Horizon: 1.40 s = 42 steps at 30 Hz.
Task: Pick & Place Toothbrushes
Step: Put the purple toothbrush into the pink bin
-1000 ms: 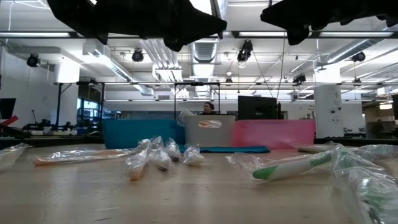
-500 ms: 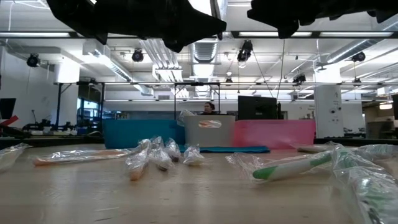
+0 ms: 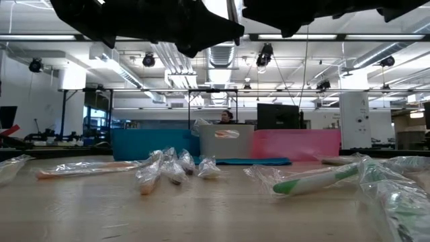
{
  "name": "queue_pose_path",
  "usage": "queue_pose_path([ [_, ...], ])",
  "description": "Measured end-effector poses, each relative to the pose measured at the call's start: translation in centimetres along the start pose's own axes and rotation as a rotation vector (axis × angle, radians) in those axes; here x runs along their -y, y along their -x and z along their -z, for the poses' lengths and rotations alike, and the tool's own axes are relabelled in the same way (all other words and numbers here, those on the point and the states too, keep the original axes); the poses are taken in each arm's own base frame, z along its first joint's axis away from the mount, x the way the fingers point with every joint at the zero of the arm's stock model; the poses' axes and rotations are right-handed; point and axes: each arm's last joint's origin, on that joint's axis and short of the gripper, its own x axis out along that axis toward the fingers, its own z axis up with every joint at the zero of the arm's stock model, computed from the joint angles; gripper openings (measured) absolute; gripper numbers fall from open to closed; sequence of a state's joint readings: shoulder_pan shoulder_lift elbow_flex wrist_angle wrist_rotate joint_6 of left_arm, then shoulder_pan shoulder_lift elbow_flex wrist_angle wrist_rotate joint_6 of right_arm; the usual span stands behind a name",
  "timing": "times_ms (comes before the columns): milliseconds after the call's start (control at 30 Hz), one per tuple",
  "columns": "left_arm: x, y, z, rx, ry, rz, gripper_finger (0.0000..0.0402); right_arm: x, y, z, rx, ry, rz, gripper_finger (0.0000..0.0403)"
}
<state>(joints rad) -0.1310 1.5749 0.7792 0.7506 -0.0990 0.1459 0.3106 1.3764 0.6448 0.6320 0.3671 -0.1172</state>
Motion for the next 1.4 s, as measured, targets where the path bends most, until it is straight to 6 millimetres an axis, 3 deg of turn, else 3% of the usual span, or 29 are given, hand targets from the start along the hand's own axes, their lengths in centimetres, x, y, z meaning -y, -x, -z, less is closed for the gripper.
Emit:
queue_pose_path([
  [233, 0.0, 0.0, 0.1, -0.013, -0.001, 0.002, 0.0033, 0.7, -1.7, -0.6, 0.002, 0.008, 0.041, 0.0163],
  [967, -0.6, 0.0, 0.1, -0.006, -0.038, -0.028, 0.0033, 0.9, -1.9, -0.6, 0.005, -0.020, 0.046, 0.0070],
  [1400, -1.2, -0.3, -0.5, 0.014, -0.057, -0.040, 0.0033, 1.6, -2.1, -0.5, 0.003, -0.014, 0.068, 0.0073],
])
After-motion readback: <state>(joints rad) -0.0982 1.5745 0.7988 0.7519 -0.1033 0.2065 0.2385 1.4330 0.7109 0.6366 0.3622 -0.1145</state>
